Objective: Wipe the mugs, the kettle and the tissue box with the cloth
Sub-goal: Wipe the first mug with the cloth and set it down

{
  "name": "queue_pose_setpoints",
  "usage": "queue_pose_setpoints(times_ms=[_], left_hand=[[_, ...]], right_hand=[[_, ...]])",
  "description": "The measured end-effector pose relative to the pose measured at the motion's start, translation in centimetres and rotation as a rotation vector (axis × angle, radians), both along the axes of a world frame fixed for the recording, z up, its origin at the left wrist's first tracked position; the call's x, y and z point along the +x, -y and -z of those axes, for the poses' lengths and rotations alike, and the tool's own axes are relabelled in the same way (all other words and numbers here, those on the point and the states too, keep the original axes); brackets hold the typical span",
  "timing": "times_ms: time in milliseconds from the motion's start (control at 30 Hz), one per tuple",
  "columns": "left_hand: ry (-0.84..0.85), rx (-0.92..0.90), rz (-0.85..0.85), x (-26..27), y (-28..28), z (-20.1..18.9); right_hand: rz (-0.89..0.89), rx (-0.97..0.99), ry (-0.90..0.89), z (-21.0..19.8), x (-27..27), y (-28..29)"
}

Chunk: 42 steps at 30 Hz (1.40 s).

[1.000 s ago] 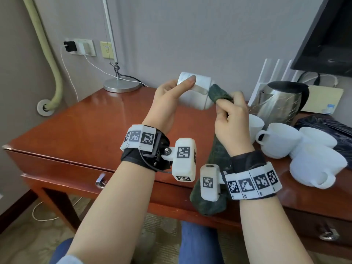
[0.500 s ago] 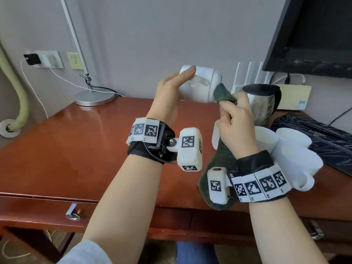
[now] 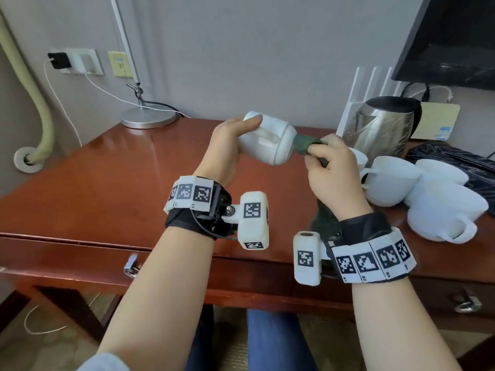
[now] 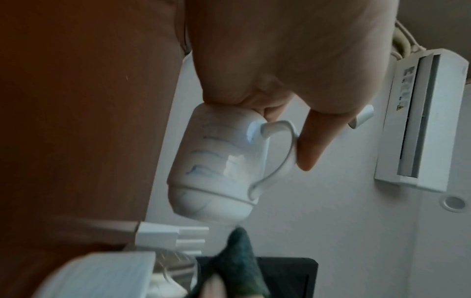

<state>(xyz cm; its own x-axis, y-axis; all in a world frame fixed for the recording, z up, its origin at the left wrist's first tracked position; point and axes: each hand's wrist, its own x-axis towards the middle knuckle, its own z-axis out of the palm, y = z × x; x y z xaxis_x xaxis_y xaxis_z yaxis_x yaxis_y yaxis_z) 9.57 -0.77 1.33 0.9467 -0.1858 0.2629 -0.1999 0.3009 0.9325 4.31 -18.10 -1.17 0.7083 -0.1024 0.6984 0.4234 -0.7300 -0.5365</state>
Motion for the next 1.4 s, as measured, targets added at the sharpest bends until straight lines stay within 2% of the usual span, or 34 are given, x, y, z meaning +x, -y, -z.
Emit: queue_pose_setpoints(times_ms=[133,267,367,433,600,700,867,967,1100,1167,1400], left_hand=[[-0.011,0.147,0.025,-0.3,-2.5,1.8],[-0.036,0.266,0.060,-0.7,-4.2,2.5],[-0.049,0.340,0.062,-0.5,-4.9,2.5],[-0.053,0.379,0.095,-0.3,-5.2,2.7],[-0.056,0.474,0.188,-0.1,-5.5,2.9],[-0.057,0.490,0.233,-0.1,-5.3,2.6],[-0.071,0.525,0.286,0.0,-5.2,2.2],[-0.066,0.593,0.229,0.1,-5.7,2.0],[-0.027,0.760,-0.010,-0.3,-6.5,1.2],[-0.021,0.801,-0.065,-0.7,-6.5,0.8],[-0.141,0.756,-0.266,-2.1,-5.5,0.8]], right_hand=[[-0.043,0.127,-0.070,0.2,-0.4,-2.2],[-0.117,0.083,-0.209,0.7,-0.8,-4.3],[-0.165,-0.048,-0.424,0.5,-1.1,-5.2],[-0.166,-0.174,-0.505,0.3,-1.1,-5.1],[-0.099,-0.575,-0.620,-1.0,-0.5,-4.8],[-0.092,-0.771,-0.615,-1.0,0.1,-4.9],[-0.097,-0.771,-0.566,-0.9,0.8,-4.7],[-0.100,-0.750,-0.546,-0.7,0.9,-4.5],[-0.082,-0.720,-0.523,-0.4,0.9,-4.4],[-0.077,-0.709,-0.521,-0.4,0.7,-4.6],[-0.030,-0.694,-0.518,-0.4,0.1,-5.2]])
